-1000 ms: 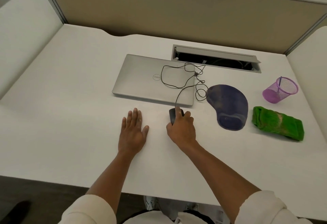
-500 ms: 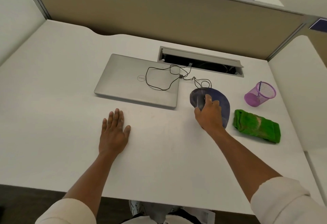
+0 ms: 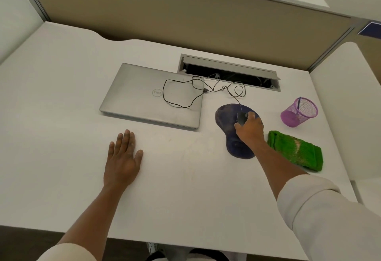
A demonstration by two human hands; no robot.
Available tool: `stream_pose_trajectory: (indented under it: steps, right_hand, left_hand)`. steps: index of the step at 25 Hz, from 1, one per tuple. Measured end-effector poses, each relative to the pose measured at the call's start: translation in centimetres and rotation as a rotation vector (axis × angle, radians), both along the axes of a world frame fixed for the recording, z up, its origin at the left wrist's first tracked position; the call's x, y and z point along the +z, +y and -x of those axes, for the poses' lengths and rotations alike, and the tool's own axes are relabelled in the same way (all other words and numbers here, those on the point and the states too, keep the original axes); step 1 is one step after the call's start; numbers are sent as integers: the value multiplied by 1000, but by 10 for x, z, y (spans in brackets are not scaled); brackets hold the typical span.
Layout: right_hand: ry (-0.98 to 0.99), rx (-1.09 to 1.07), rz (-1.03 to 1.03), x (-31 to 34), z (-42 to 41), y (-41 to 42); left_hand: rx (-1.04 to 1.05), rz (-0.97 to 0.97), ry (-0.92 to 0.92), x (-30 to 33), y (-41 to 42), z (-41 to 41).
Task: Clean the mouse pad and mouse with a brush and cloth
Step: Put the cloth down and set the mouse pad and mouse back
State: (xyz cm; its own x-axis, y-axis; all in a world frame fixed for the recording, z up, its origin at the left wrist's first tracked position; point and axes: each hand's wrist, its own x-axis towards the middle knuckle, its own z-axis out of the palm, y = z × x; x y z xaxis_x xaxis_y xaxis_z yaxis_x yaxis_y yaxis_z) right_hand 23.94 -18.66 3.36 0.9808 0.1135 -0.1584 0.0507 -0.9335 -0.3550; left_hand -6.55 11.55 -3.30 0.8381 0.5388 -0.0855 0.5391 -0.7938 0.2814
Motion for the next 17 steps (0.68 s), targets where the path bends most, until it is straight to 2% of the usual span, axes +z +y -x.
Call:
stream_pose_trajectory:
  steps: [9, 14, 17]
  right_hand:
    - [-27, 13, 76, -9, 1, 1]
    - [-1, -16, 35, -13, 4, -1]
    - [-146, -23, 71, 3, 16, 5]
  left_hand:
    - [8, -2, 11, 3, 0, 0]
    - [8, -13, 17, 3, 0, -1]
    - [4, 7, 1, 7, -2, 0]
